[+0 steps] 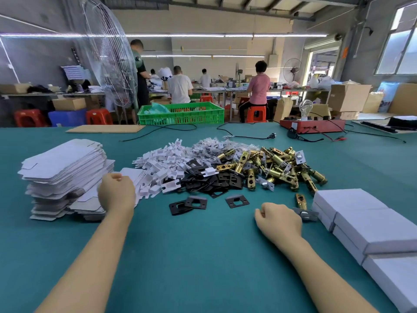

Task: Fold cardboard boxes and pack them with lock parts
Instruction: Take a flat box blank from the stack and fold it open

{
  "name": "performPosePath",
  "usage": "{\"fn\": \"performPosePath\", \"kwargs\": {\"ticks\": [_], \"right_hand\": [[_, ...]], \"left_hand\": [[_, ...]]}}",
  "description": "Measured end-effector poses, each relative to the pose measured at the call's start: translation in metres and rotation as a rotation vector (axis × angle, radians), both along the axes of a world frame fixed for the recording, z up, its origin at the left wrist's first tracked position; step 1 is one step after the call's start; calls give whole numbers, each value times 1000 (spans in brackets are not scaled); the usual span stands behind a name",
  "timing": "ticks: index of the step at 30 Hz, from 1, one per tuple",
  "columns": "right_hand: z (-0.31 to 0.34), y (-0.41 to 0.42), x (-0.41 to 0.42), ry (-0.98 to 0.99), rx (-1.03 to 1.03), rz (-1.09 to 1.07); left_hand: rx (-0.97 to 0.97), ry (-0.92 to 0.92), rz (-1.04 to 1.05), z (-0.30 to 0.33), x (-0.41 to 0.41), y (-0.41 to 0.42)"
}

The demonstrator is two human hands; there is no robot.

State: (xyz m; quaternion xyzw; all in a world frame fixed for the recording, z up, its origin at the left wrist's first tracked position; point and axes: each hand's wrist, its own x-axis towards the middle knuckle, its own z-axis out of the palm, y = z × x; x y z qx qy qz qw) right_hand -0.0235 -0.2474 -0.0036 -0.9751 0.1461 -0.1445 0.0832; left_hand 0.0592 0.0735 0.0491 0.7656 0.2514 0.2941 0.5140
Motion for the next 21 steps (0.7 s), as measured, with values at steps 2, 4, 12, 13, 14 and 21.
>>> {"fn": "performPosePath", "kwargs": {"ticks": [2, 4, 12, 13, 14, 21], "right_hand": [[-1, -1, 0, -14, -3, 0], [-2, -1, 0, -16, -2, -1], [-1, -1, 1, -4, 0, -3], [-1, -1, 0, -4, -1, -2], [-1, -1, 0, -6, -2, 0], [0, 0, 1, -11, -6, 0]], "left_hand": [[398, 188, -55, -5, 10, 23], [754, 429, -154, -15, 16, 42], [1106, 721, -234, -29, 17, 54], [1171, 706, -222, -27, 15, 51], [1209, 688, -223, -23, 12, 46], [1255, 593, -186, 3, -4, 14]]}}
